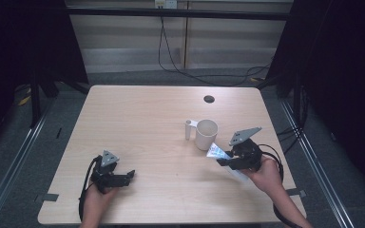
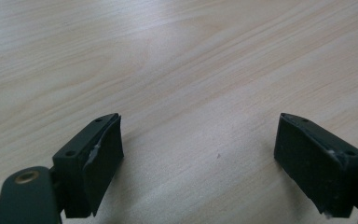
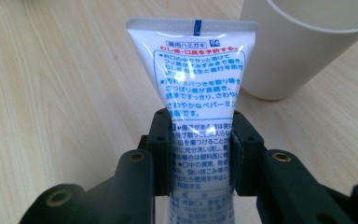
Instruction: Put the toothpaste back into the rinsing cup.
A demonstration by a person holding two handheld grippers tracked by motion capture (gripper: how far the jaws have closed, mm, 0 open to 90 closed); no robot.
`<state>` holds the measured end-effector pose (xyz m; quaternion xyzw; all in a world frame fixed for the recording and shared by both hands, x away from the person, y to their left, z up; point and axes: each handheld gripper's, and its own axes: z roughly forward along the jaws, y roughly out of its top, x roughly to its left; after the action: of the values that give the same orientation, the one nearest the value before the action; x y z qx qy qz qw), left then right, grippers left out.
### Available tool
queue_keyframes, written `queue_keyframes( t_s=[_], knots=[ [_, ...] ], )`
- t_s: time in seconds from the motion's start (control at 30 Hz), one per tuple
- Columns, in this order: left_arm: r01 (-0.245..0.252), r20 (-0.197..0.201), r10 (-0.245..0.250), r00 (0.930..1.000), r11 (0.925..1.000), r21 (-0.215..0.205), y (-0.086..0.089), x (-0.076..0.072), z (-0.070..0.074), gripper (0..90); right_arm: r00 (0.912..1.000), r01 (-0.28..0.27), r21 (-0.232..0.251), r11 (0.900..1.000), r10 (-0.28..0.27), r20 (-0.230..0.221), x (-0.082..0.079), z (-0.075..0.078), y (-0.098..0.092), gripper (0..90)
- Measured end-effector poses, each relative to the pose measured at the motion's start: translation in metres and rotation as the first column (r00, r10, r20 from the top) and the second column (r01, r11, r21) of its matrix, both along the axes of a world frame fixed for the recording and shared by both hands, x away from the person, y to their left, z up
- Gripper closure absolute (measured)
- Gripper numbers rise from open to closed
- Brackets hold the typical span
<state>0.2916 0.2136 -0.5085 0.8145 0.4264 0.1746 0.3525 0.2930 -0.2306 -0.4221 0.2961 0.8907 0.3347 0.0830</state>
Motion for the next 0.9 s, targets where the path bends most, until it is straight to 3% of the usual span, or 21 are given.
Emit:
queue_keyframes(
  t_s=[0.5,0.9],
  knots=[
    [0.002,-0.001,-0.002,1.0,1.0,0.001,0.0,0.0,0.0,15.0,0.9983,0.027,0.091,0.996,-0.031,0.05,0.001,0.024,-0.002,67.0],
    [0.006,-0.003,-0.006,1.0,1.0,0.0,-0.001,0.0,0.0,13.4,0.9951,0.034,0.137,0.99,-0.046,0.087,0.007,0.042,0.002,67.1]
  ],
)
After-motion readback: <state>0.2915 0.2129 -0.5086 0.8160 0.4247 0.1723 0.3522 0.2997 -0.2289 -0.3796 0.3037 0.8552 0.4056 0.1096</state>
